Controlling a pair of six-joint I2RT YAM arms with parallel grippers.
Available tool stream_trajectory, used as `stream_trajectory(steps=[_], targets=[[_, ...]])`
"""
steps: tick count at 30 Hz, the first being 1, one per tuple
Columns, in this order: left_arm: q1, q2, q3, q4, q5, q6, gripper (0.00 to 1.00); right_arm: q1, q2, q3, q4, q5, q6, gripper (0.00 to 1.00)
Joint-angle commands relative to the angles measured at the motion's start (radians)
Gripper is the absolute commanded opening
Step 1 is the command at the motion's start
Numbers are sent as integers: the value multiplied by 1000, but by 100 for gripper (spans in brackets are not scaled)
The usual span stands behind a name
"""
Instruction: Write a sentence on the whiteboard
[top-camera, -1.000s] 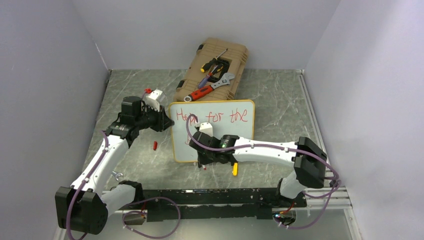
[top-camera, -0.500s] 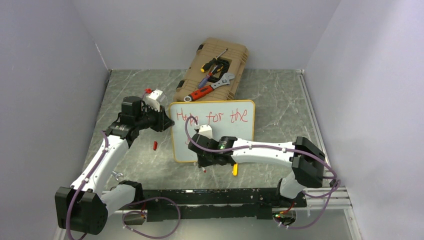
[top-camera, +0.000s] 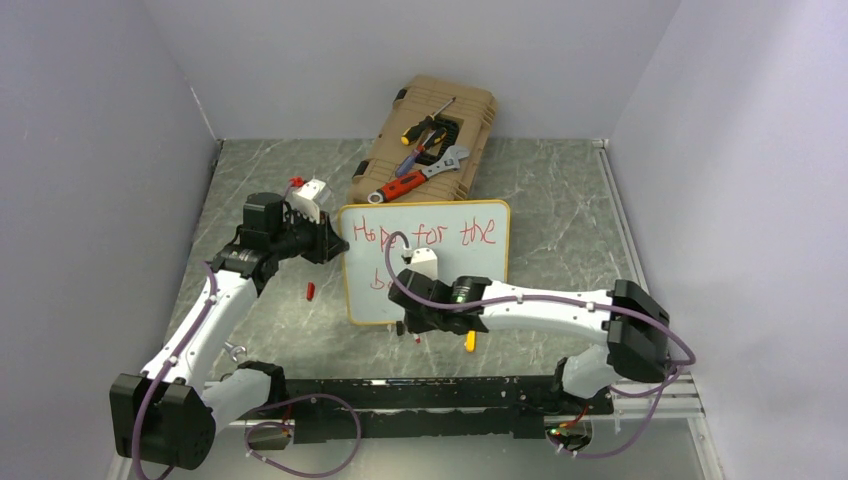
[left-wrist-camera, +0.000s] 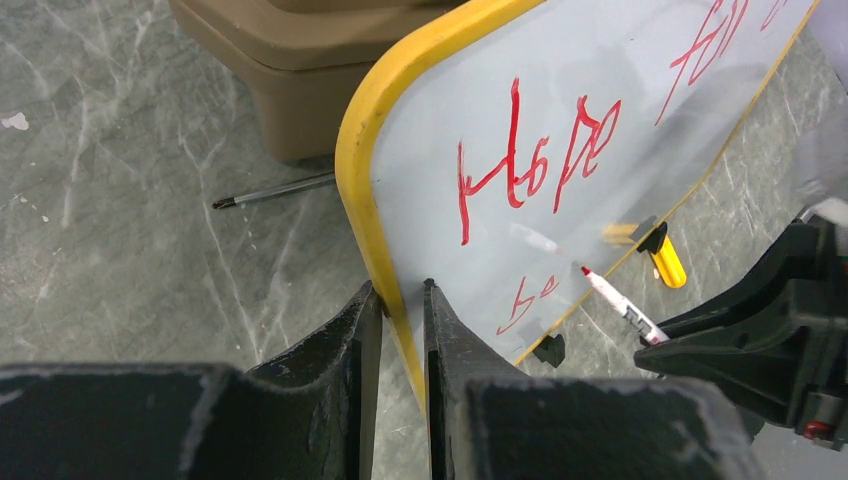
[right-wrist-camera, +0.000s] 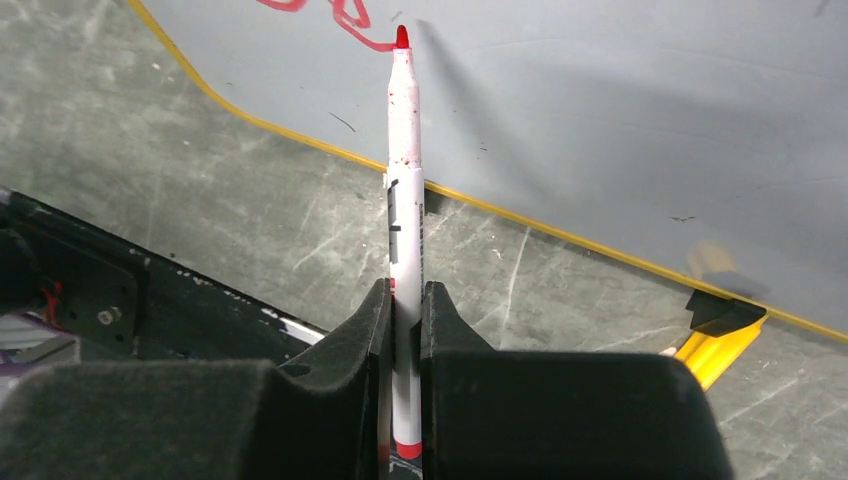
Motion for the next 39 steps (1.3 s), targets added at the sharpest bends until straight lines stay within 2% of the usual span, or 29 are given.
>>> stream_trajectory(steps=[1, 11, 21, 28, 39], targets=[[-29, -13, 20, -11, 51, 13, 0, 11, -82, -24, 81, 68, -19, 0], [-28, -11, 21, -12, 48, 16, 0, -8, -17, 31, 13, 69, -26, 0], [-29, -6, 22, -11, 49, 16, 0, -50, -17, 20, 40, 46, -51, 0], [-28, -2, 23, -12, 46, 17, 0, -49, 9, 30, 63, 2, -91, 0], [-28, -1, 22, -12, 48, 16, 0, -22, 0, -9, 37, -20, -51, 0]])
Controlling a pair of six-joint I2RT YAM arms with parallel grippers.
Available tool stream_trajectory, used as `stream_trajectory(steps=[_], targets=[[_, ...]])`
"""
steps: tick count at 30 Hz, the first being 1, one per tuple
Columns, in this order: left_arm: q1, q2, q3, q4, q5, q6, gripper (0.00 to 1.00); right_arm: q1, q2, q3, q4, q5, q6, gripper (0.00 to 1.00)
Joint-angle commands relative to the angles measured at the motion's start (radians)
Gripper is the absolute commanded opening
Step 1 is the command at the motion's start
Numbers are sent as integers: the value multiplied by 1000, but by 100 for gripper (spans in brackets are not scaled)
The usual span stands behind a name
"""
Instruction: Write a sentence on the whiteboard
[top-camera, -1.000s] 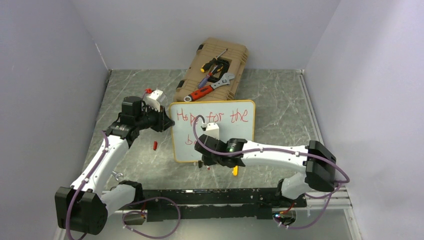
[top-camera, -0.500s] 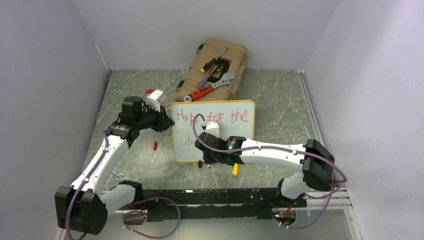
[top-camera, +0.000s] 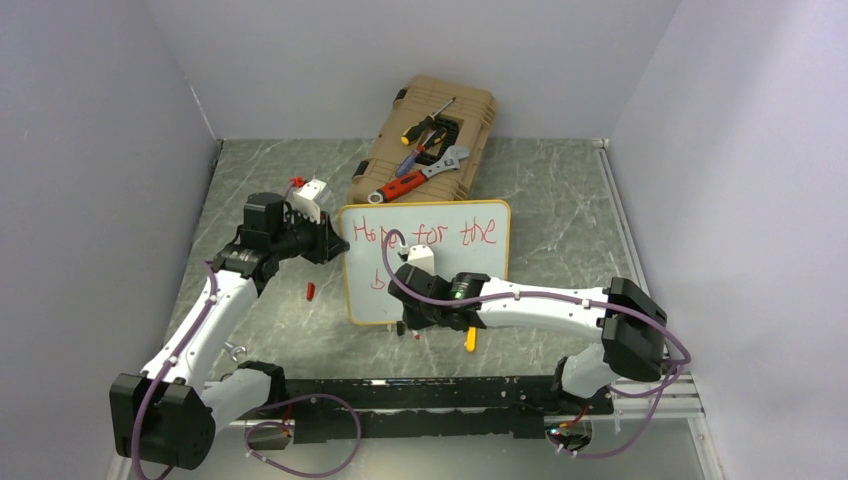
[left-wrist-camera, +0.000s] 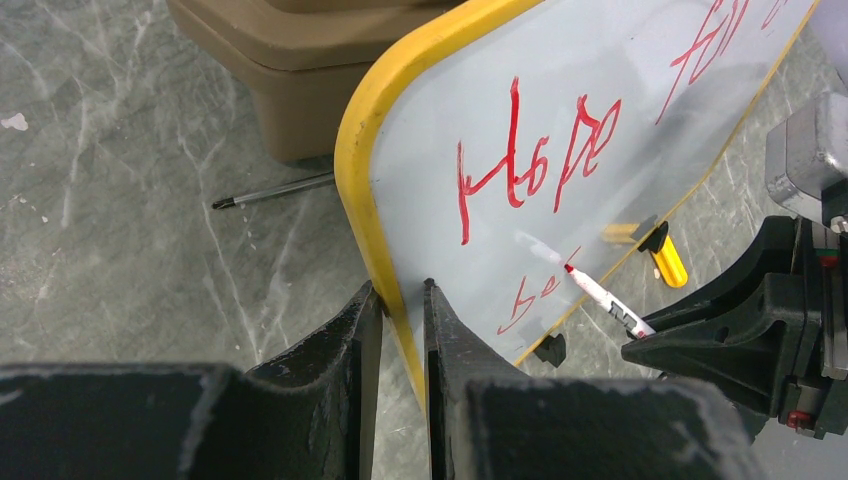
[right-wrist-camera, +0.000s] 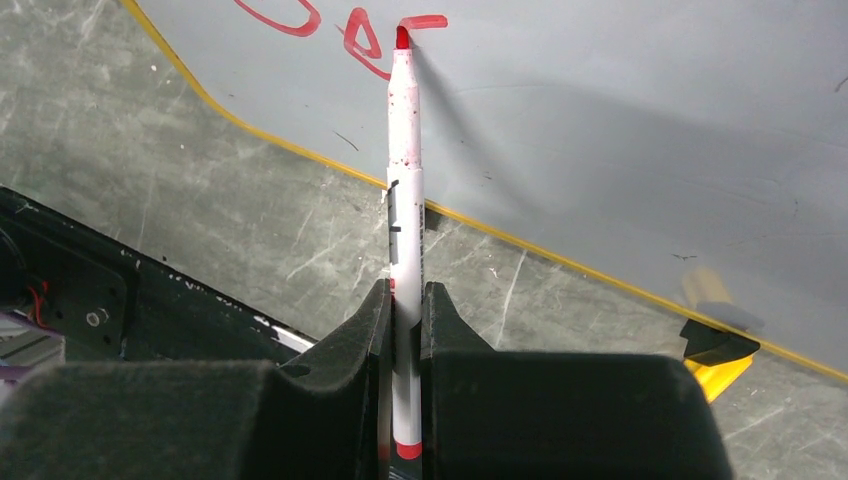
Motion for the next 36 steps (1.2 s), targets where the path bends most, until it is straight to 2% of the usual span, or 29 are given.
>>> stream_trajectory(steps=[1, 11, 24, 31, 36], targets=[[-25, -2, 22, -14, 52, 16, 0, 13, 3, -5, -15, 5, 24, 0], [-24, -9, 22, -14, 47, 16, 0, 21, -12, -2, -77, 36, 38, 0], [-25, -8, 23, -14, 46, 19, 0, 15, 6, 71, -63, 105, 9, 0], [-25, -7, 23, -15, 45, 19, 0, 17, -38, 47, -21, 81, -7, 0], [-25, -3, 23, -15, 47, 18, 0, 17, -4, 61, -23, 46, -16, 0]])
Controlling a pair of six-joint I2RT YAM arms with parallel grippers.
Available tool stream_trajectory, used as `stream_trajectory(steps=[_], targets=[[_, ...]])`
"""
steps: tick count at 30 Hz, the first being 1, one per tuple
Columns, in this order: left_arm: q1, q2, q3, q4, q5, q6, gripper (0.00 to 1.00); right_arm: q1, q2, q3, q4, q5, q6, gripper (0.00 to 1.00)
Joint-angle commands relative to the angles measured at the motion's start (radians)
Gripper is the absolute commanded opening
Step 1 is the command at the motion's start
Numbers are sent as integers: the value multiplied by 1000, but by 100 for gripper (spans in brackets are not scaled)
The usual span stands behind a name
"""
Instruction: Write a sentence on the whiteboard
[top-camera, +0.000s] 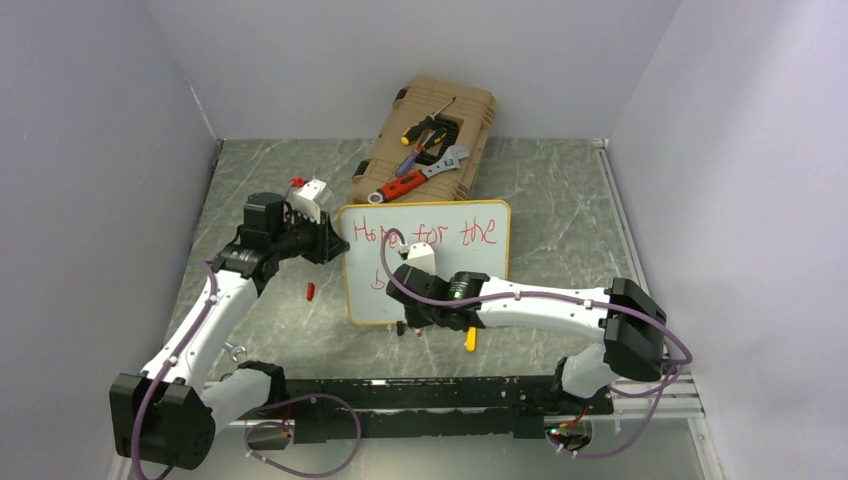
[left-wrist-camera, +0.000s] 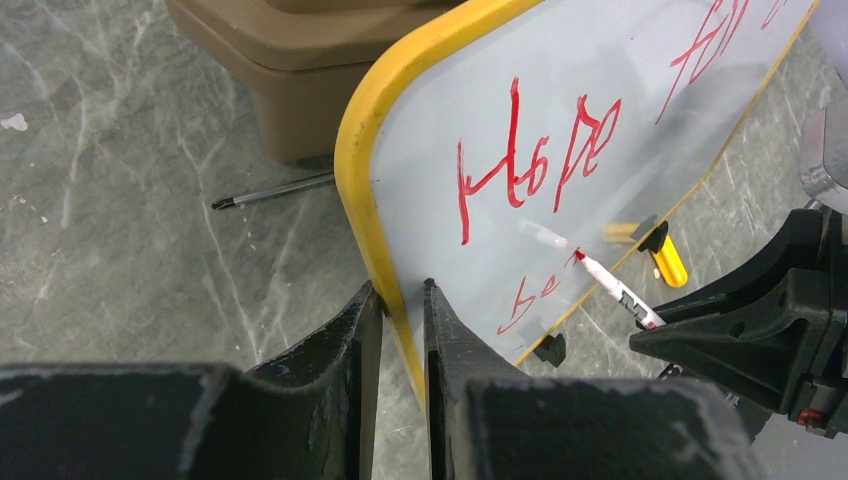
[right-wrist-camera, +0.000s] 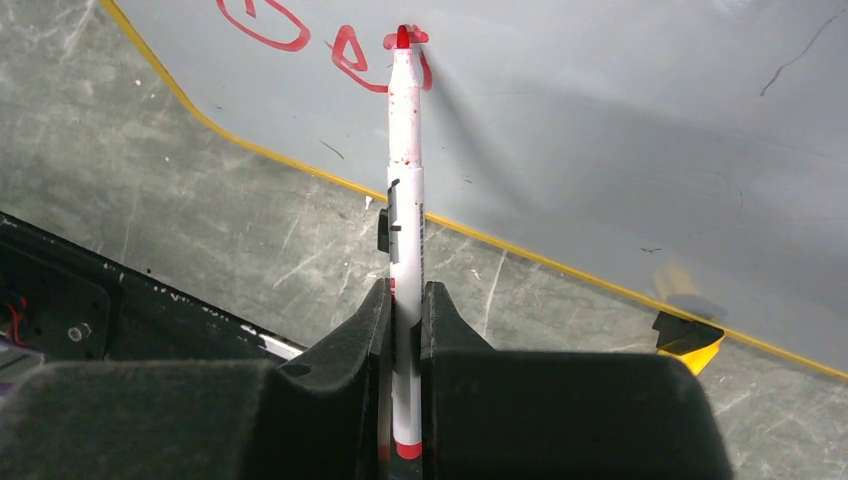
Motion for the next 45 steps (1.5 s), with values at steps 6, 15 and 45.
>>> stream_trajectory(steps=[6, 15, 45], targets=[[-25, -3, 23, -13, 50, 17, 0, -1, 30, 34, 12, -51, 8, 0], [-25, -6, 22, -13, 52, 14, 0, 1, 26, 7, -13, -73, 40, 0], [-25, -8, 22, -14, 51, 16, 0, 5, -81, -6, 2, 39, 39, 0]])
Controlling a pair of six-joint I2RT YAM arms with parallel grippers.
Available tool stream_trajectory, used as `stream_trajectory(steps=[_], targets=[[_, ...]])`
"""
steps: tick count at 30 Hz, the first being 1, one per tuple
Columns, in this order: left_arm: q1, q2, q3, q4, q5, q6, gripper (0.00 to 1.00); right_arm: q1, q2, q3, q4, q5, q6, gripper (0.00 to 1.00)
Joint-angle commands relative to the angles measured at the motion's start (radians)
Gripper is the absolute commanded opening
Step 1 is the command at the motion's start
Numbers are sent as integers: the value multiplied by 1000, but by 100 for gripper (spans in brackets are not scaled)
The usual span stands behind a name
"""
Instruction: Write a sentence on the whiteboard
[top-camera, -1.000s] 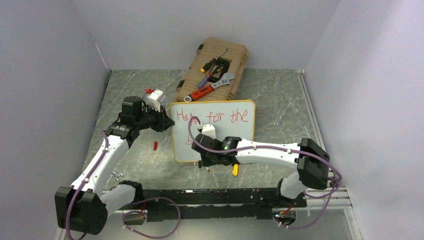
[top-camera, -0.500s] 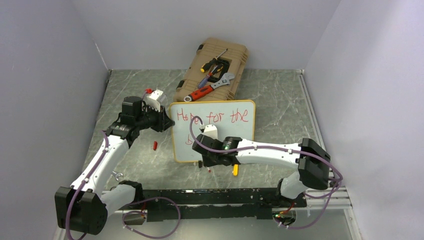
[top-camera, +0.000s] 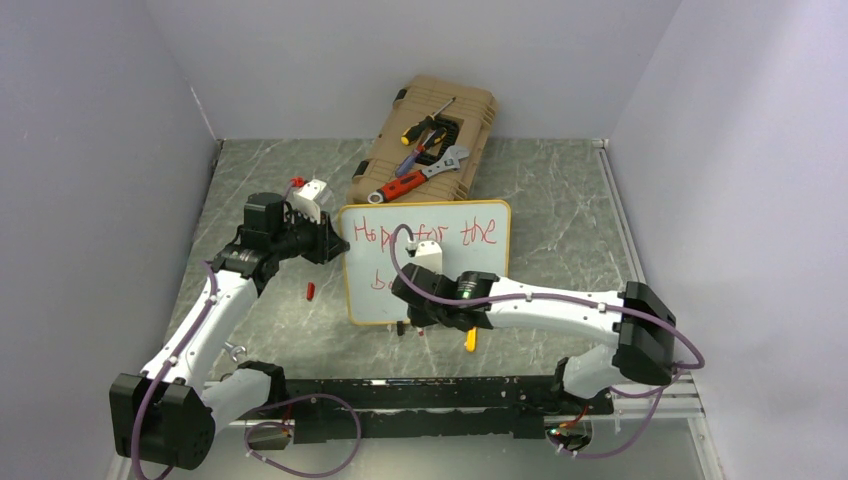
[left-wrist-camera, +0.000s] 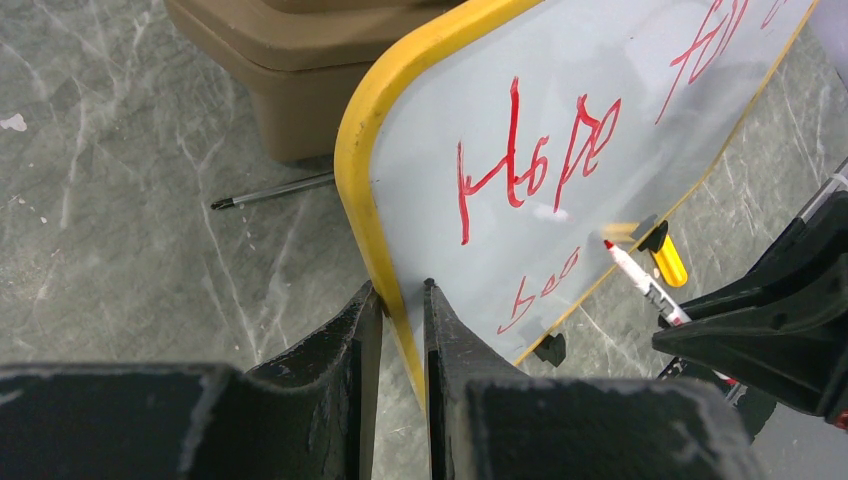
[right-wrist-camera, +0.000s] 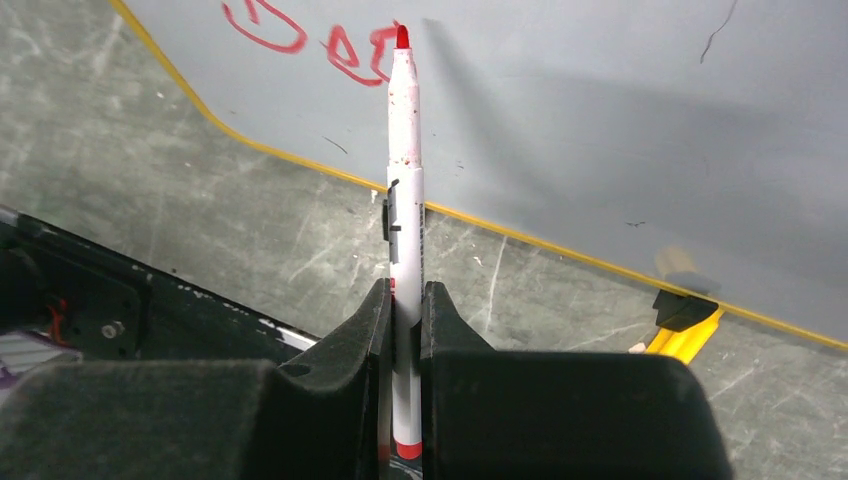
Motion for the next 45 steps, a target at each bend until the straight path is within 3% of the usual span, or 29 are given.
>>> stream_trajectory(steps=[1, 27, 45], targets=[[-24, -8, 22, -14, 51, 15, 0, 2, -36, 6, 31, 37, -19, 0], [-24, -9, 22, -11, 56, 12, 0, -3, 35, -15, -4, -50, 32, 0], [-24, -15, 21, -11, 53, 14, 0, 7, -52, -9, -12, 48, 10, 0]])
